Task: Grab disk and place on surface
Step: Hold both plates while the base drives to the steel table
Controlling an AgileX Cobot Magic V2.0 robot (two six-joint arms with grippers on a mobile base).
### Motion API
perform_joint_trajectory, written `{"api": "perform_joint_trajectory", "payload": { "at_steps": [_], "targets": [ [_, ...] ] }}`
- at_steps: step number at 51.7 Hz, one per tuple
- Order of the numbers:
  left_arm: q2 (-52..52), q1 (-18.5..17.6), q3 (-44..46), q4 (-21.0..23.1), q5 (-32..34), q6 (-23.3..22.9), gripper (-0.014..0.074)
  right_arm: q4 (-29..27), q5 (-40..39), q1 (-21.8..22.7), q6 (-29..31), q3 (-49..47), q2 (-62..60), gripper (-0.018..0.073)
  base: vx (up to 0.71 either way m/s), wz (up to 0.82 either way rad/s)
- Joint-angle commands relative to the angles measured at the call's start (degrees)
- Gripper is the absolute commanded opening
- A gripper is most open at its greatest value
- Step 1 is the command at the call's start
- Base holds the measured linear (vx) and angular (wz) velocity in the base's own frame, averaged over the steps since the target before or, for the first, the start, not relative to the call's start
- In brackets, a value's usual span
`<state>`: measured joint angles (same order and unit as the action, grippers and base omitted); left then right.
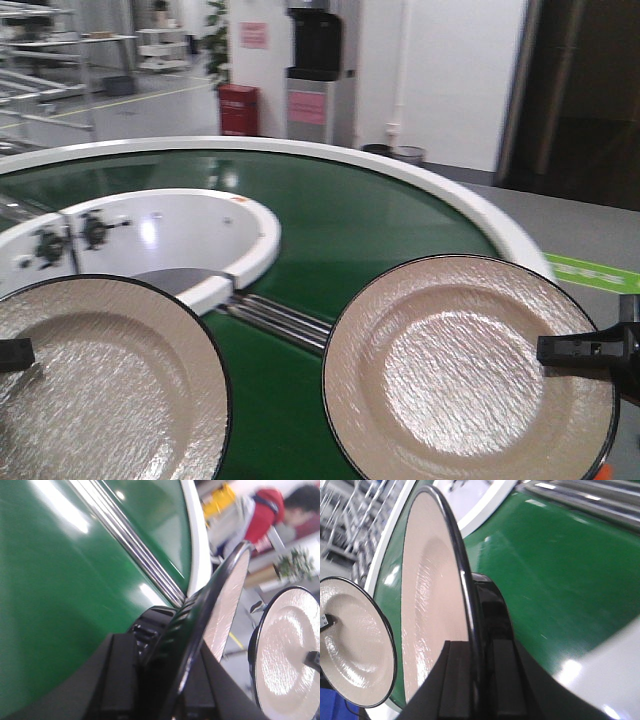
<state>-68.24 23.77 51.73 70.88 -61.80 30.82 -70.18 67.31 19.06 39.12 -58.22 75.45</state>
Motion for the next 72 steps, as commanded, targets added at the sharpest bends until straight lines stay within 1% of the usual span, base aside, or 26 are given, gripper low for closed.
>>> {"api": "perform_joint_trajectory", "payload": {
  "at_steps": [1, 46, 72],
  "targets": [
    [1.8, -0.4, 1.9, 8.1, -1.2, -1.0, -0.0002, -7.6, 1.1, 0.0, 0.0, -1.7, -1.8, -0.0009, -0.17, -0.66],
    [1.8, -0.4, 1.9, 8.1, -1.2, -1.0, -0.0002, -7.6, 1.5, 0.0, 0.0, -1.7, -1.8, -0.0009, -0.16, -0.62],
    [1.8, -0.4, 1.9, 8.1, -1.1, -1.0, -0.0002, -7.6, 1.7, 0.0, 0.0, -1.7, -1.8, -0.0009, -0.08, -0.43]
  ]
}}
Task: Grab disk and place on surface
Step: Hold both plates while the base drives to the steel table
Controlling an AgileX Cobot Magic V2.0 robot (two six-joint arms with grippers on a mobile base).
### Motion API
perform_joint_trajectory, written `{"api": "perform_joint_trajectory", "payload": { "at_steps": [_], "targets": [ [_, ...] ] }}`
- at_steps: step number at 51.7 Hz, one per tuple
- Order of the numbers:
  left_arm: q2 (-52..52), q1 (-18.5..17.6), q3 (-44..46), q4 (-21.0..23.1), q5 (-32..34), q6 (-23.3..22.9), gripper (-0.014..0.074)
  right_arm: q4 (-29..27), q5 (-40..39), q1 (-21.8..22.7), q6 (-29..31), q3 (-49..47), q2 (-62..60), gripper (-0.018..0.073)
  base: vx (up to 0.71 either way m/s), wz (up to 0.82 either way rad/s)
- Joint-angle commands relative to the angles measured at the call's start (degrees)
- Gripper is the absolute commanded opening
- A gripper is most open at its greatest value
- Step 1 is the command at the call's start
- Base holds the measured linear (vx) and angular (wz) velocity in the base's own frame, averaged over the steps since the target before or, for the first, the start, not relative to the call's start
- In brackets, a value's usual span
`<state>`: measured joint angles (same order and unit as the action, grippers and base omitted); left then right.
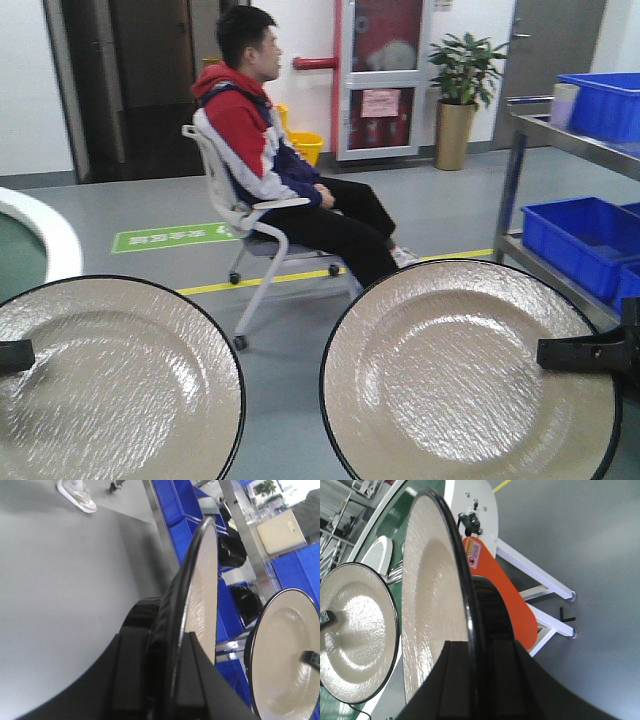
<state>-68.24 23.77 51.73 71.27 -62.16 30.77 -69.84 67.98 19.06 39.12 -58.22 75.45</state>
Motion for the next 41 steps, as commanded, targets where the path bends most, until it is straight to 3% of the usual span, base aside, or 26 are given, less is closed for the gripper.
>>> {"api": "perform_joint_trajectory", "payload": {
  "at_steps": [1, 41],
  "targets": [
    [1.8, -0.4, 1.9, 7.7, -0.8, -0.9, -0.0002, -7.9, 1.0, 0.0, 0.0, -1.7, -1.8, -0.0009, 0.0, -0.35],
    [1.8, -0.4, 1.9, 7.7, -0.7, -0.9, -0.0002, -7.9, 1.2, 0.0, 0.0, -1.7, -1.8, -0.0009, 0.12, -0.32]
  ]
}}
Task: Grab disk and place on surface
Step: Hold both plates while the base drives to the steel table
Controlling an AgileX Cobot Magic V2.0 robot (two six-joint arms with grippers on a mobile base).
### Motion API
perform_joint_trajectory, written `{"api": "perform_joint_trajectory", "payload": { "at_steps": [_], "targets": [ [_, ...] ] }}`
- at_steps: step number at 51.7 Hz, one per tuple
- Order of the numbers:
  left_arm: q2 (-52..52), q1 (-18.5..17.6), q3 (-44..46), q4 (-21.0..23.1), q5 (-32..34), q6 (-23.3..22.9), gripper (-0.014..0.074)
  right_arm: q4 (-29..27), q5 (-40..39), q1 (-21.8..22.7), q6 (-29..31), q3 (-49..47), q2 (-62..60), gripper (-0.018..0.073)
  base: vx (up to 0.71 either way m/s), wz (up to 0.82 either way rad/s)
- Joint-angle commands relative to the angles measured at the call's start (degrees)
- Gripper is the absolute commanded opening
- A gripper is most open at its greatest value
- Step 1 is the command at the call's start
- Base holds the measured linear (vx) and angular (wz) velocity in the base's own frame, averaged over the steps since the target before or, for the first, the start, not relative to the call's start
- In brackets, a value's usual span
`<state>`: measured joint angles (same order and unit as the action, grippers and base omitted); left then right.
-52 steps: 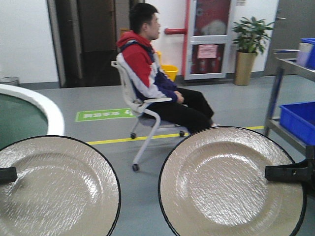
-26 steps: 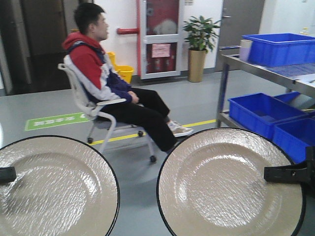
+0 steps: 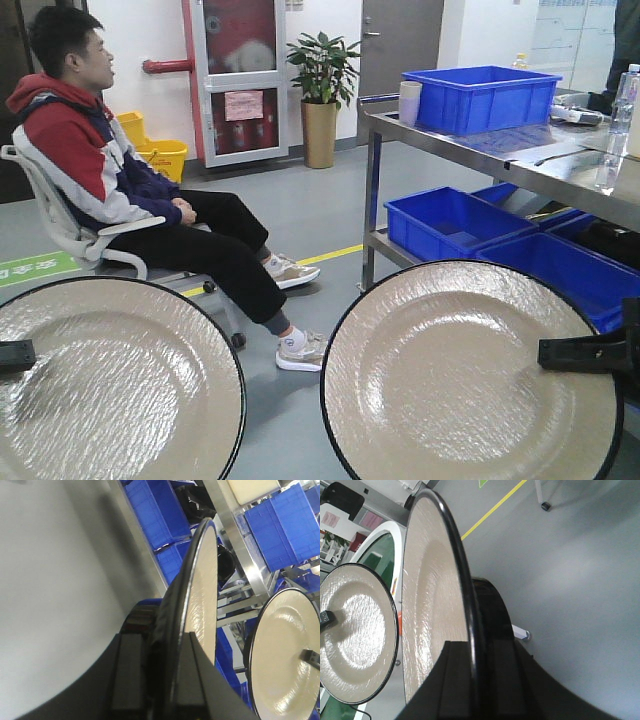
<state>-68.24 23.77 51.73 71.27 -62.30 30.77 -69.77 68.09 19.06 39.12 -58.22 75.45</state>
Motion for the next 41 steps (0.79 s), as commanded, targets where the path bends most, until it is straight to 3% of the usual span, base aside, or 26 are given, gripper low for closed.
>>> {"api": "perform_joint_trajectory", "payload": {
  "at_steps": [1, 41],
  "targets": [
    [1.8, -0.4, 1.9, 7.7, -0.6, -0.9, -0.0002, -8.0, 1.1, 0.0, 0.0, -1.7, -1.8, -0.0009, 0.22, -0.11],
    [1.8, -0.4, 1.9, 7.7, -0.7, -0.9, -0.0002, -8.0, 1.1, 0.0, 0.0, -1.7, -1.8, -0.0009, 0.36, 0.05]
  ]
}}
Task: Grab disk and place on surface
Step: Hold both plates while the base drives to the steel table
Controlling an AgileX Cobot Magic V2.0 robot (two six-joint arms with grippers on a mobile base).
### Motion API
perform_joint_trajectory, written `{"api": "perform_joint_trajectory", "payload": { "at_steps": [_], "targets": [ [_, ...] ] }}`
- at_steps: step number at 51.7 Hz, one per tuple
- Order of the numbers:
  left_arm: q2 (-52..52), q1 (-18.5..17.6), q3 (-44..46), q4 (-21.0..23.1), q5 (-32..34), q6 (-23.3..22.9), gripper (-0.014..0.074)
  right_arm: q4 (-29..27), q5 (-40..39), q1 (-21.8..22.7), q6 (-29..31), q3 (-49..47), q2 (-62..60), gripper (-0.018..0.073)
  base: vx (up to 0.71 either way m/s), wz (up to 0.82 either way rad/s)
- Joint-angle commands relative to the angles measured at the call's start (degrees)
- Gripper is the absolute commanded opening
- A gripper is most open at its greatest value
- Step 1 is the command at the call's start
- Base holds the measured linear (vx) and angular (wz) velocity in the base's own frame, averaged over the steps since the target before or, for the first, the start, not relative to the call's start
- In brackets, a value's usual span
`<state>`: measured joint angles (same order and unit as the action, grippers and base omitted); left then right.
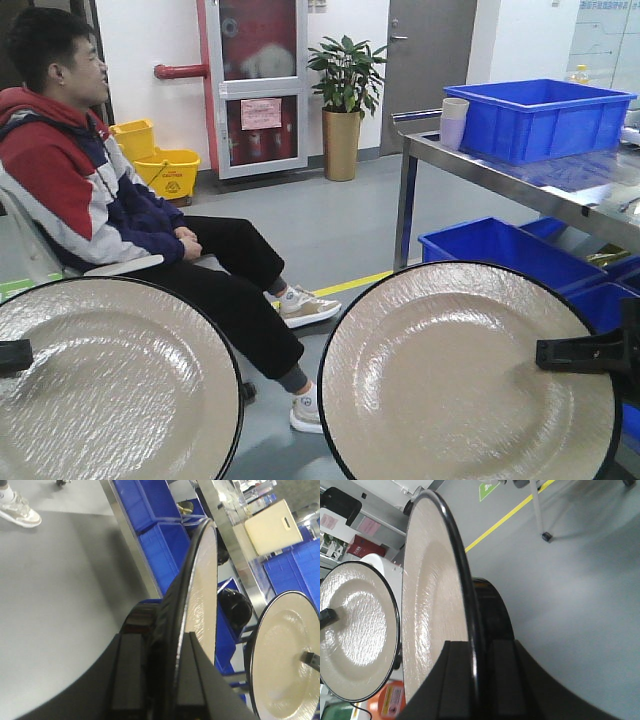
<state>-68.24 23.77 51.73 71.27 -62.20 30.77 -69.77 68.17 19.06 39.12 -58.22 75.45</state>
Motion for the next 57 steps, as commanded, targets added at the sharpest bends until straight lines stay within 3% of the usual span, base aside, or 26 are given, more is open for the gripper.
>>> {"api": "perform_joint_trajectory", "payload": {
  "at_steps": [1, 57],
  "targets": [
    [1.8, -0.4, 1.9, 7.7, -0.8, -0.9, -0.0002, -8.0, 1.0, 0.0, 0.0, -1.7, -1.8, -0.0009, 0.44, -0.03],
    [1.8, -0.4, 1.9, 7.7, -0.7, -0.9, -0.0002, -8.0, 1.0, 0.0, 0.0, -1.7, -1.8, -0.0009, 0.44, -0.25]
  ]
}}
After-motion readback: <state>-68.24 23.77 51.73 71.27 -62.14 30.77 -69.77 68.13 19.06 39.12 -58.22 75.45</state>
